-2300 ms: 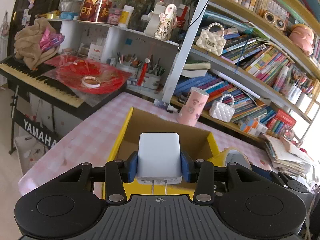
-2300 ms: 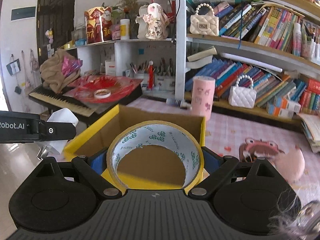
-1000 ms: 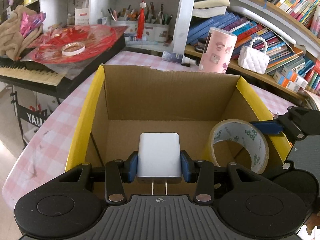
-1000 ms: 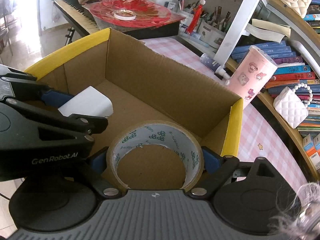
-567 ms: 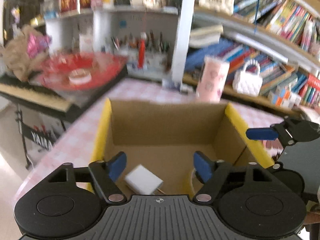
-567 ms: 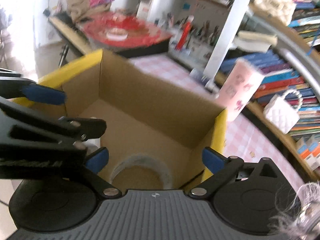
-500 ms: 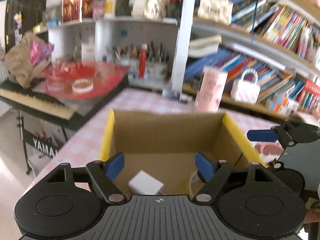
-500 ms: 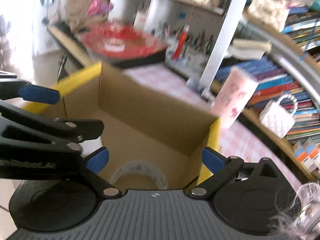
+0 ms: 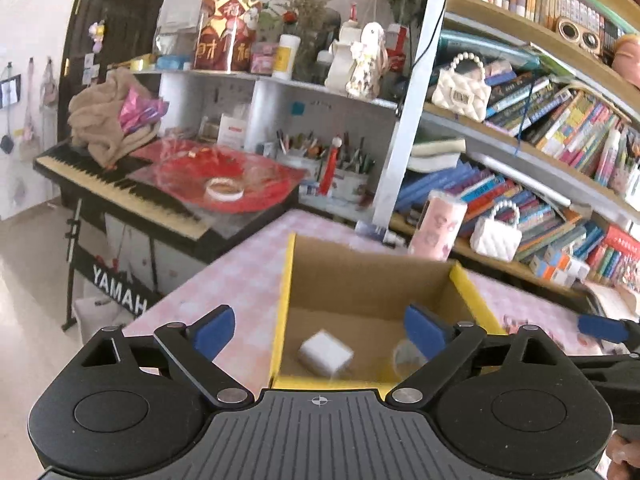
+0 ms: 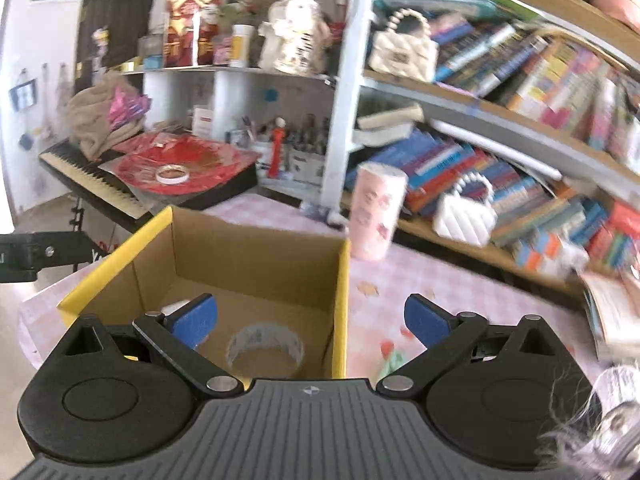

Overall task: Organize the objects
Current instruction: 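Withdraw both tools from the box back toward the table items, then grasp the blue plug with the left tool, then grasp the pink plush toy with the right tool while the left tool holds the blue plug, then carry the blue plug with the left tool while the right tool carries the plush to the box, then release the plush into the box with the right tool while the left tool drops the blue plug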

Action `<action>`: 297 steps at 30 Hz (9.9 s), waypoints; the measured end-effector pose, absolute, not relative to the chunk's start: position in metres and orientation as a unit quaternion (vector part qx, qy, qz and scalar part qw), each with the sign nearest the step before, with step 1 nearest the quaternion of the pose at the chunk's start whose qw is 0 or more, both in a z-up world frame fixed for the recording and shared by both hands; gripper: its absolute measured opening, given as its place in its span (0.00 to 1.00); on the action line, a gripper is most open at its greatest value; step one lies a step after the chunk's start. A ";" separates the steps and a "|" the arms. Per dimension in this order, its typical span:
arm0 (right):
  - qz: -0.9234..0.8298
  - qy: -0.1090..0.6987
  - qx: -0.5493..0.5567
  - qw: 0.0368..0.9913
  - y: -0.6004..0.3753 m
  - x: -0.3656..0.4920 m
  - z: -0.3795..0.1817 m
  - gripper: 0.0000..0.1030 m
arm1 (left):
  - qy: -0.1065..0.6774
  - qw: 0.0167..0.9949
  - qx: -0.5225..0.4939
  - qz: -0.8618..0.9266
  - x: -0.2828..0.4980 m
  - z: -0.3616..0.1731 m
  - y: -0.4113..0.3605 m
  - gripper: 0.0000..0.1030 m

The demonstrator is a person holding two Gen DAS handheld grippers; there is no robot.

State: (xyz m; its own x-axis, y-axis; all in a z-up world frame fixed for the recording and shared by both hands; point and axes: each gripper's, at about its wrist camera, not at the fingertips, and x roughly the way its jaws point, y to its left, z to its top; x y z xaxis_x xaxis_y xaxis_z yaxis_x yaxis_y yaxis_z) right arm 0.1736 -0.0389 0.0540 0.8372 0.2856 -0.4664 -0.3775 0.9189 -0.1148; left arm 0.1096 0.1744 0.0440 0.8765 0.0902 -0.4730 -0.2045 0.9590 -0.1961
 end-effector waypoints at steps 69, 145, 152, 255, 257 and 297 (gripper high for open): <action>-0.089 0.351 0.030 0.932 -0.196 -0.003 -0.015 0.98 | 0.352 0.925 0.009 -0.142 0.034 -0.009 0.012 0.92; 0.104 0.339 -0.095 0.930 -0.309 0.319 -0.069 0.88 | 0.388 0.916 -0.028 -0.096 0.165 -0.025 -0.086 0.37; 0.096 0.350 -0.077 0.929 -0.313 0.318 -0.072 0.61 | 0.386 0.917 -0.043 -0.094 0.158 -0.026 -0.074 0.37; 0.201 0.250 -0.016 0.947 -0.046 0.190 0.070 0.62 | 0.260 0.963 -0.071 0.008 0.149 0.040 0.137 0.36; 0.212 0.256 -0.023 0.943 -0.042 0.207 0.065 0.62 | 0.273 0.960 -0.069 0.015 0.161 0.033 0.134 0.36; 0.331 0.348 -0.141 0.866 0.031 0.313 0.006 0.96 | 0.336 0.939 -0.040 0.064 0.202 -0.006 0.121 0.69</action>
State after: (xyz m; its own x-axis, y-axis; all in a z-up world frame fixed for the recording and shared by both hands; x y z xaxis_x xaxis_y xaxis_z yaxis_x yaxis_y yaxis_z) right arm 0.3129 0.0308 0.0056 0.5396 0.4748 -0.6953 -0.6709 0.7414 -0.0143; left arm 0.2024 0.1205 -0.0062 0.7661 0.0937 -0.6358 -0.1472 0.9886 -0.0318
